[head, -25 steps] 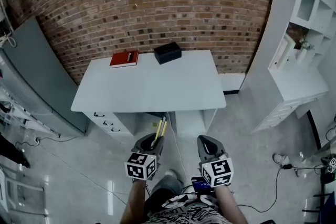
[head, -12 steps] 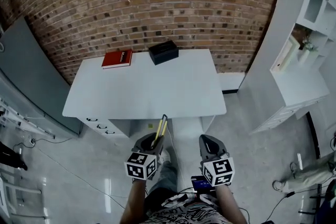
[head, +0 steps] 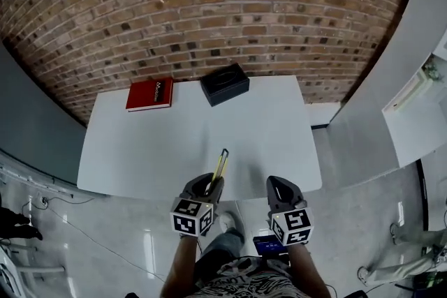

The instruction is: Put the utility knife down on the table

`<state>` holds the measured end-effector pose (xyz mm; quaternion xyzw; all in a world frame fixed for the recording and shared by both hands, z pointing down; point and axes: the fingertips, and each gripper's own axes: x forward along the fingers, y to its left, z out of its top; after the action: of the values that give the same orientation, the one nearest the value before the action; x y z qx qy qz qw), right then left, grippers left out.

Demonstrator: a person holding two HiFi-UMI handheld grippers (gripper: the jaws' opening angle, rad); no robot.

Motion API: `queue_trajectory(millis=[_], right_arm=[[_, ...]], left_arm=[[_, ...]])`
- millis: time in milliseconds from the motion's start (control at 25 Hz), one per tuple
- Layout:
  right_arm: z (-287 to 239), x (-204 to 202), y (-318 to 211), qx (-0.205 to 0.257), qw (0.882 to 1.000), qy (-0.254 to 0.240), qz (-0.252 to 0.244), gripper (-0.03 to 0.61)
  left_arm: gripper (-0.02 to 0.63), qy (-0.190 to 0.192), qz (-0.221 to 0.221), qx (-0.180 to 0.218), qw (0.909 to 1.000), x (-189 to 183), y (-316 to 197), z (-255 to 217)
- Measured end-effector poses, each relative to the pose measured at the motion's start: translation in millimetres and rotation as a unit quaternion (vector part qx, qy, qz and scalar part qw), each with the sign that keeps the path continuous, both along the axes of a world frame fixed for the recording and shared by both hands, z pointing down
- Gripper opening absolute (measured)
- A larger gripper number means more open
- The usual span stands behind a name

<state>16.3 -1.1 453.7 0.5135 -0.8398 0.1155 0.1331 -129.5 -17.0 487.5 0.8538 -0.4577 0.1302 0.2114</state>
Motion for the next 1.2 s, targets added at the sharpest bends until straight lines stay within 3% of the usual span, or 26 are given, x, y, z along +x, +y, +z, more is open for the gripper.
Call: queue_trajectory(millis=[200, 440, 640, 960, 1200], right_arm=[[7, -20, -74, -0.020, 1.000, 0.009, 0.004, 0.000], [16, -12, -116, -0.039, 0.999, 0.022, 0.022, 0.000], [13, 8, -130, -0.043, 0.999, 0.013, 0.025, 0.000], [4, 14, -150, -0.034, 0.998, -0.002, -0.053, 0.000], [7, 22, -152, -0.028, 0.997, 0.001, -0.076, 0.000]], left_arm=[[0.117, 0.005, 0.003, -0.013, 0.9999, -22, -79, 4], [0.117, 0.016, 0.003, -0.031, 0.9994, -29, -132, 13], [0.117, 0.013, 0.004, -0.041, 0.9991, -11, -141, 18], [0.117, 0.010, -0.036, -0.034, 0.9987, 13, -144, 4], [0.117, 0.009, -0.054, -0.033, 0.9980, 23, -139, 6]])
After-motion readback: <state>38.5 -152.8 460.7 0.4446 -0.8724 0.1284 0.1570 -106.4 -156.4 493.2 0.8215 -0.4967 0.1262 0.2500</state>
